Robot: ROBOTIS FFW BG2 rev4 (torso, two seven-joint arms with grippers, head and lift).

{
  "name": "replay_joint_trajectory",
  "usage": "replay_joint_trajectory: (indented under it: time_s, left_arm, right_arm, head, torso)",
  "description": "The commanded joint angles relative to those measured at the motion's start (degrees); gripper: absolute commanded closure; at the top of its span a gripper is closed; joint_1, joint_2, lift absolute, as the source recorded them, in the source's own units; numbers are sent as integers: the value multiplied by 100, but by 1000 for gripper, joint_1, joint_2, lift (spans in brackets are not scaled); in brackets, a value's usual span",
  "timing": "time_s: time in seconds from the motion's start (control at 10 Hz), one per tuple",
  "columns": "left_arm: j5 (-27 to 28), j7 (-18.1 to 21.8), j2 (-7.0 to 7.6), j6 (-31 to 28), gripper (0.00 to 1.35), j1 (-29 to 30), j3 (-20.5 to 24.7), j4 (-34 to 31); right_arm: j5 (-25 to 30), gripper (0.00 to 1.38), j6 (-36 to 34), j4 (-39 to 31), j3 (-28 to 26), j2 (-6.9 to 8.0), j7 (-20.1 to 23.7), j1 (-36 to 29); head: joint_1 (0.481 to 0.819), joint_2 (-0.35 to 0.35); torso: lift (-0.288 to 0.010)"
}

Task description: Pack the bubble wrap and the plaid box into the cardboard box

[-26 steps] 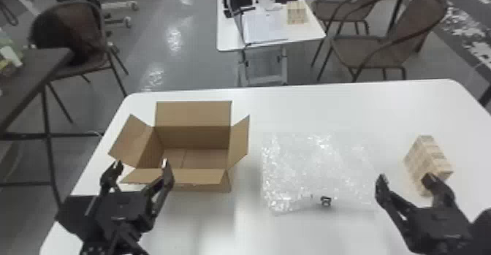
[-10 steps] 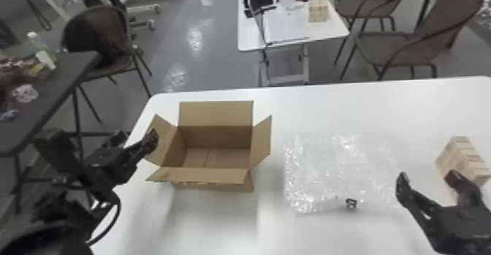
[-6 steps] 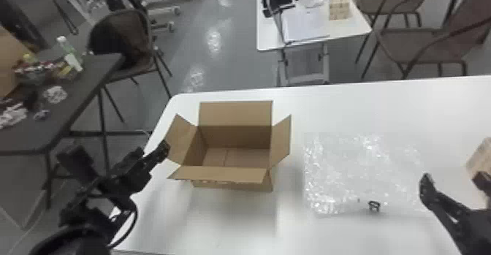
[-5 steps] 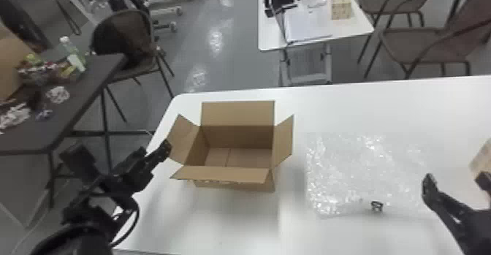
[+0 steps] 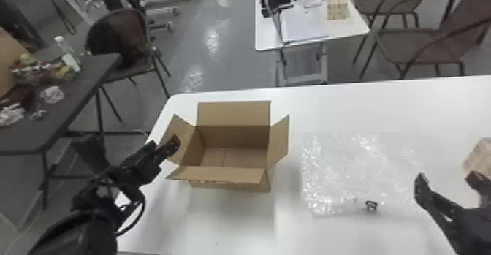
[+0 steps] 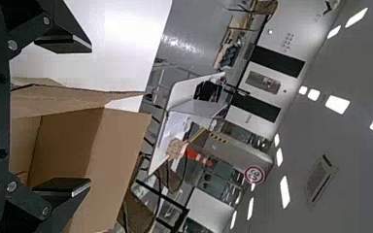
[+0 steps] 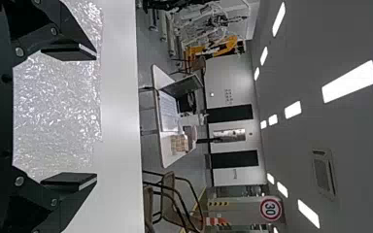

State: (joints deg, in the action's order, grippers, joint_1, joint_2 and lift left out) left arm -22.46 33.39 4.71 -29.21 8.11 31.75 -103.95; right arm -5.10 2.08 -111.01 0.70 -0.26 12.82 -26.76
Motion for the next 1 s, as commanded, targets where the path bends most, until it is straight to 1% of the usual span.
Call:
replay_joint_trajectory:
  time_s: [0.0, 0.1, 0.2, 0.3, 0.4, 0.5, 0.7, 0.8, 0.9]
  left_arm:
    - [-13, 53, 83, -14, 325, -73, -108, 173]
    - [-13, 115, 109, 56, 458, -108, -134, 287]
    - [75, 97, 83, 126, 826, -108, -108, 296]
    - [137, 36, 12, 188, 1159, -91, -81, 252]
    - [145, -114, -84, 223, 1217, -64, -81, 156]
    - [163, -412, -190, 161, 1217, 15, -90, -82]
    - [119, -975, -453, 196, 1217, 234, -143, -530]
    - [75, -1274, -486, 196, 1217, 366, -169, -767]
    - [93, -1441, -486, 258, 1217, 472, -169, -908]
  right_arm:
    - [-9, 383, -15, 9, 0, 0, 1, 4]
    - [-18, 383, -15, 18, 0, 0, 10, 13]
    - [-18, 383, -15, 18, 0, 0, 19, 4]
    - [-35, 383, -15, 27, 0, 0, 19, 4]
    - [-53, 383, -15, 27, 0, 0, 19, -14]
    - [-53, 383, -15, 27, 0, 0, 27, -14]
    - [-53, 383, -32, 35, 0, -9, 27, -14]
    - [-53, 383, -41, 27, 0, -9, 27, -14]
    - [-62, 383, -41, 27, 0, -9, 27, -14]
  head:
    - [695, 262]
    - [695, 257]
    - [695, 251]
    - [695, 252]
    - [695, 257]
    - [695, 261]
    - [695, 269]
    - [695, 271]
    - [695, 275]
  torso:
    - [-102]
    - [-102]
    - [-102]
    - [-102]
    - [-102]
    - [-102]
    - [-102]
    - [-102]
    - [-102]
